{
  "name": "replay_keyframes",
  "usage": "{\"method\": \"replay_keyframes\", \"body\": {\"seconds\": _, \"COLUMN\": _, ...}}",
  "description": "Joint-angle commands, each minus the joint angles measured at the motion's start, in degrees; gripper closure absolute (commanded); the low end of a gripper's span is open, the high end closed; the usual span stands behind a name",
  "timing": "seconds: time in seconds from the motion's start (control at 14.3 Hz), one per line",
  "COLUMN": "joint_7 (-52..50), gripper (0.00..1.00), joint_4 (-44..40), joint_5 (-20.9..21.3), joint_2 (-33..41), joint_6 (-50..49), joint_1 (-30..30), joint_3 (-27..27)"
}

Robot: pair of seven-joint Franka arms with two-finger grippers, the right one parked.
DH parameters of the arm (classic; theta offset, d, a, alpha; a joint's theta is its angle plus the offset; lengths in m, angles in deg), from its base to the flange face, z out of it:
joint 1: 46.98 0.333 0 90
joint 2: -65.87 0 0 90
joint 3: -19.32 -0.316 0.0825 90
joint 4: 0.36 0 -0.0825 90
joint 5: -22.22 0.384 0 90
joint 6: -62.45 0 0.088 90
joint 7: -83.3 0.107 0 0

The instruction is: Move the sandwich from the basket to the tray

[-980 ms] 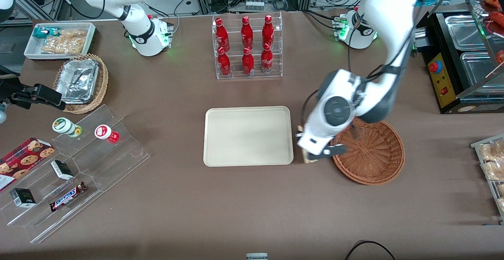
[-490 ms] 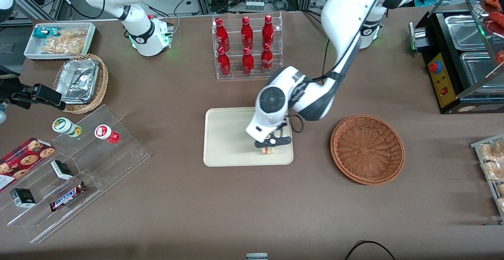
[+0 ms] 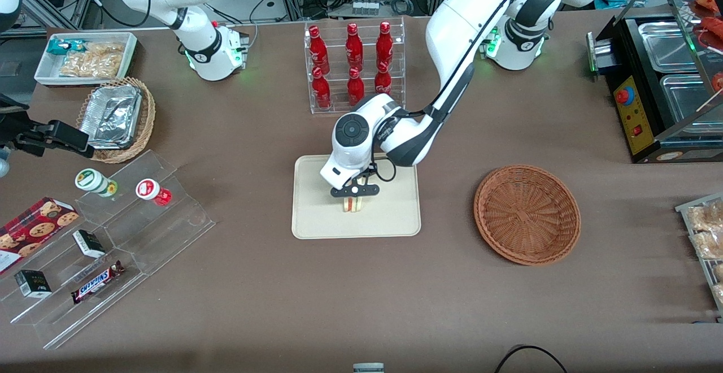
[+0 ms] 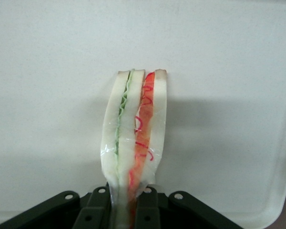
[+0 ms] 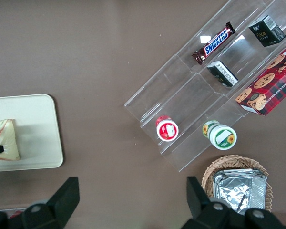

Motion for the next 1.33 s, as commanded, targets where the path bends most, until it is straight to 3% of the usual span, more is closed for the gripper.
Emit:
{"method": "replay_keyframes", "body": {"seconds": 0.0, "joint_7": -1.15, "gripper": 0.79, "joint_4": -2.07, "joint_5": 0.56, "joint_2": -0.64, "joint_6": -0.49, "joint_1": -0.81, "joint_3": -0.97}}
{"method": "replay_keyframes", "body": {"seconds": 0.07, "joint_7": -1.15, "gripper": 0.63, "joint_4": -2.07, "joint_5": 0.56, "joint_2": -0.64, "joint_6": -0.49, "joint_1": -0.81, "joint_3": -1.15}}
{"method": "replay_keyframes", "body": {"seconds": 0.14, "joint_7": -0.89, "gripper": 0.27, "joint_4": -2.07, "joint_5": 0.56, "joint_2": -0.56, "joint_6": -0.57, "joint_1": -0.72, "joint_3": -1.15}}
{"method": "replay_keyframes", "body": {"seconds": 0.21, "joint_7": -0.89, "gripper": 0.0, "joint_4": -2.07, "joint_5": 0.82, "joint_2": -0.29, "joint_6": -0.58, "joint_1": -0.72, "joint_3": -1.15}}
{"method": "replay_keyframes", "body": {"seconds": 0.49, "joint_7": -1.5, "gripper": 0.0, "joint_4": -1.89, "joint_5": 1.09, "joint_2": 2.69, "joint_6": -2.06, "joint_1": -0.55, "joint_3": -1.15}}
{"method": "replay_keyframes", "body": {"seconds": 0.91, "joint_7": -2.11, "gripper": 0.0, "joint_4": -0.93, "joint_5": 2.58, "joint_2": 12.44, "joint_6": -14.7, "joint_1": 0.06, "joint_3": -4.14}}
{"method": "replay_keyframes", "body": {"seconds": 1.05, "joint_7": -2.21, "gripper": 0.0, "joint_4": -0.23, "joint_5": 2.49, "joint_2": 14.64, "joint_6": -20.68, "joint_1": 3.3, "joint_3": -4.23}}
{"method": "replay_keyframes", "body": {"seconds": 1.26, "joint_7": 0.41, "gripper": 0.0, "joint_4": 5.38, "joint_5": 2.49, "joint_2": 19.55, "joint_6": -21.58, "joint_1": 8.23, "joint_3": -4.14}}
